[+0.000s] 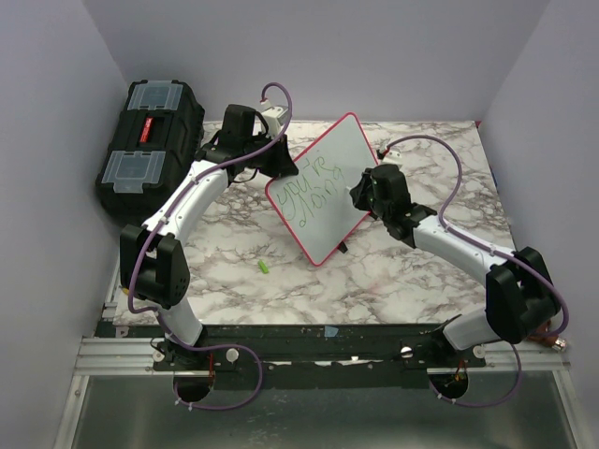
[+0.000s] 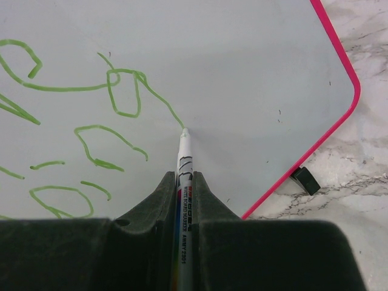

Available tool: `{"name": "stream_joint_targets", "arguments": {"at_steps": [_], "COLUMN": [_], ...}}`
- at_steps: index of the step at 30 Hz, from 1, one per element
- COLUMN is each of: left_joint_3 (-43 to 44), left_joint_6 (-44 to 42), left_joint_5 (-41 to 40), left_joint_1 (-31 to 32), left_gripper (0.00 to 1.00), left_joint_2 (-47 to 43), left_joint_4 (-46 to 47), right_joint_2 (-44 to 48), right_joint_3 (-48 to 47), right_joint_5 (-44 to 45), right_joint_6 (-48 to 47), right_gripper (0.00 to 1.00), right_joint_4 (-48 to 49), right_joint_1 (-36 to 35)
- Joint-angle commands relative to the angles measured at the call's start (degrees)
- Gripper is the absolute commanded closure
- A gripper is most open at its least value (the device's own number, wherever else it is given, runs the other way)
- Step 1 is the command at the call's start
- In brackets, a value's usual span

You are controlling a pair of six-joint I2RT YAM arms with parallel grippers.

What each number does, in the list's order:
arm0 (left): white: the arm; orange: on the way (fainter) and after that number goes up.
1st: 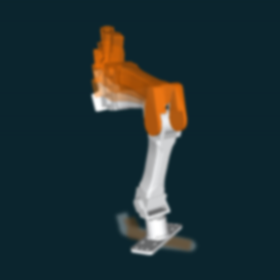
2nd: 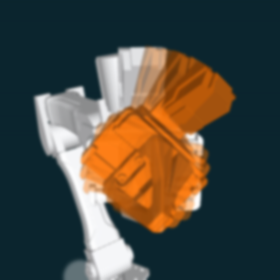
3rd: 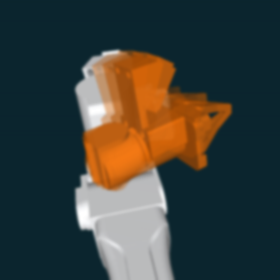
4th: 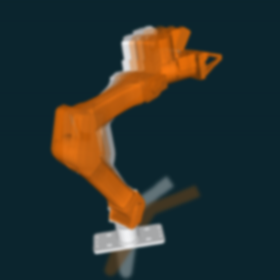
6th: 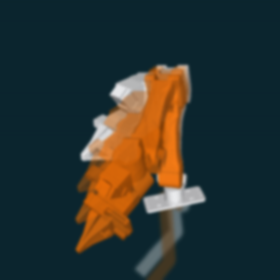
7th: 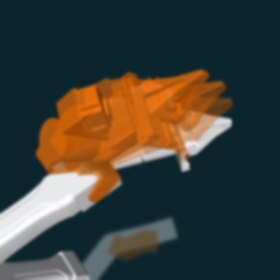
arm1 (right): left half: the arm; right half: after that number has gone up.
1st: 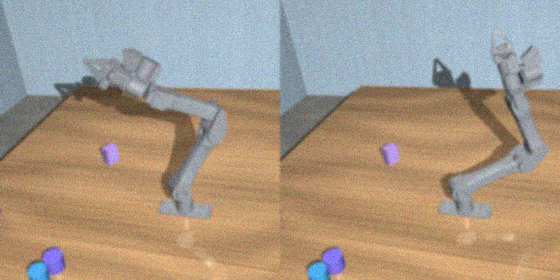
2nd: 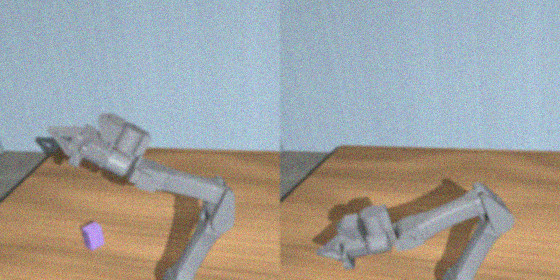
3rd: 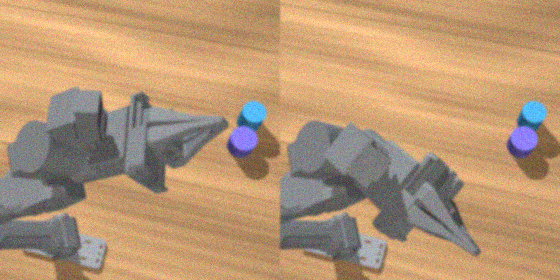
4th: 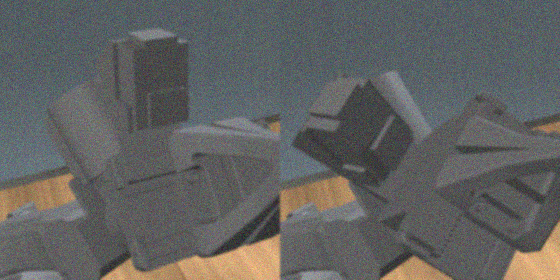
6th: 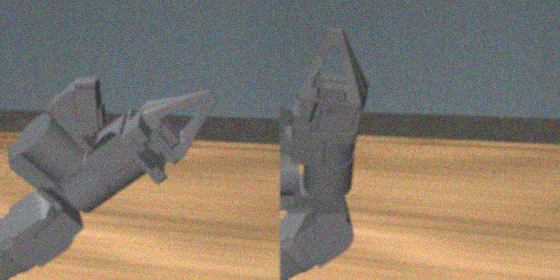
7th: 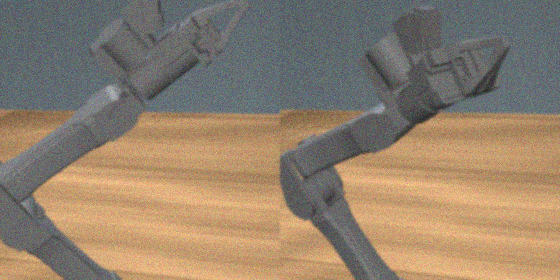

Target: Write a sentence on the whiteboard

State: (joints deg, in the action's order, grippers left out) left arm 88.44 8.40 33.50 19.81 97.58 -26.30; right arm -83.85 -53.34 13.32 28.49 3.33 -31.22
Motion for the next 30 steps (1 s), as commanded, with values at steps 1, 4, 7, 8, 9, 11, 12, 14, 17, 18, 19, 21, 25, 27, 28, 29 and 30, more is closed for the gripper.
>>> {"name": "stream_joint_targets", "arguments": {"at_steps": [1, 4, 7, 8, 9, 11, 12, 14, 17, 18, 19, 21, 25, 27, 28, 29, 30], "left_joint_3": [-1.4, -1.6, -1.9, -2.0, -2.1, -2.3, -2.3, -2.4, -2.7, -2.7, -2.5, -2.6, -4.3, -4.2, -3.5, -2.5, -2.3], "left_joint_6": [-3.5, -3.4, -3.1, -3.0, -3.0, -3.0, -3.0, -3.0, -3.4, -3.4, -3.7, -3.8, -3.3, -3.1, -3.1, -3.1, -2.7], "left_joint_5": [2.0, 2.1, 2.1, 2.1, 2.0, 1.7, 1.5, 1.0, 0.5, 0.5, 0.3, 0.3, 1.2, 1.9, 2.0, 2.1, 2.1], "left_joint_1": [1.8, 1.9, 1.9, 1.9, 1.8, 1.9, 1.9, 1.8, 1.9, 1.9, 1.9, 1.9, 1.9, 1.9, 1.8, 1.8, 1.9], "left_gripper": [1.0, 1.0, 1.0, 1.0, 1.0, 1.0, 1.0, 1.0, 1.0, 1.0, 1.0, 1.0, 1.0, 1.0, 1.0, 1.0, 1.0], "left_joint_2": [-0.7, -0.8, -0.7, -0.7, -0.7, -0.9, -0.9, -1.3, -1.9, -2.0, -2.0, -2.2, -3.1, -2.9, -2.6, -2.2, -2.1], "left_joint_4": [-3.7, -3.5, -3.4, -3.4, -3.4, -3.4, -3.6, -3.9, -4.2, -4.4, -4.8, -4.8, -2.6, -2.2, -2.6, -3.1, -2.7], "right_joint_2": [-1.6, -1.3, -1.2, -1.2, -1.1, -1.0, -0.7, 0.3, 2.5, 3.6, 4.5, 6.4, 8.5, 9.3, 9.6, 10.0, 10.8], "right_joint_3": [2.0, 2.0, 1.8, 1.7, 1.6, 1.5, 1.5, 1.7, 1.8, 1.9, 2.1, 2.0, 1.7, 1.1, 0.7, 0.1, 0.1], "right_joint_5": [-7.7, -9.2, -10.9, -11.5, -12.4, -13.0, -13.0, -14.8, -13.9, -13.7, -11.1, -8.8, -5.9, -5.2, -5.1, -4.7, -4.2], "right_joint_6": [1.3, 1.4, 1.5, 1.5, 1.5, 1.6, 1.7, 1.7, 1.4, 1.5, 1.6, 2.1, 2.9, 3.5, 3.8, 4.0, 4.3], "right_gripper": [0.99, 0.99, 0.99, 0.99, 0.99, 0.99, 0.99, 0.99, 0.99, 0.99, 0.99, 0.99, 0.99, 0.99, 0.99, 0.99, 0.99], "right_joint_4": [-2.3, -1.4, -0.2, 0.4, 1.0, 1.9, 2.2, 2.9, 3.2, 3.0, 2.7, 1.6, -0.2, -1.7, -3.0, -5.4, -7.1], "right_joint_1": [-0.7, -0.7, -0.7, -0.7, -0.7, -0.7, -0.7, -0.7, -0.7, -0.7, -0.7, -0.7, -0.7, -0.6, -0.7, -0.7, -0.8]}}
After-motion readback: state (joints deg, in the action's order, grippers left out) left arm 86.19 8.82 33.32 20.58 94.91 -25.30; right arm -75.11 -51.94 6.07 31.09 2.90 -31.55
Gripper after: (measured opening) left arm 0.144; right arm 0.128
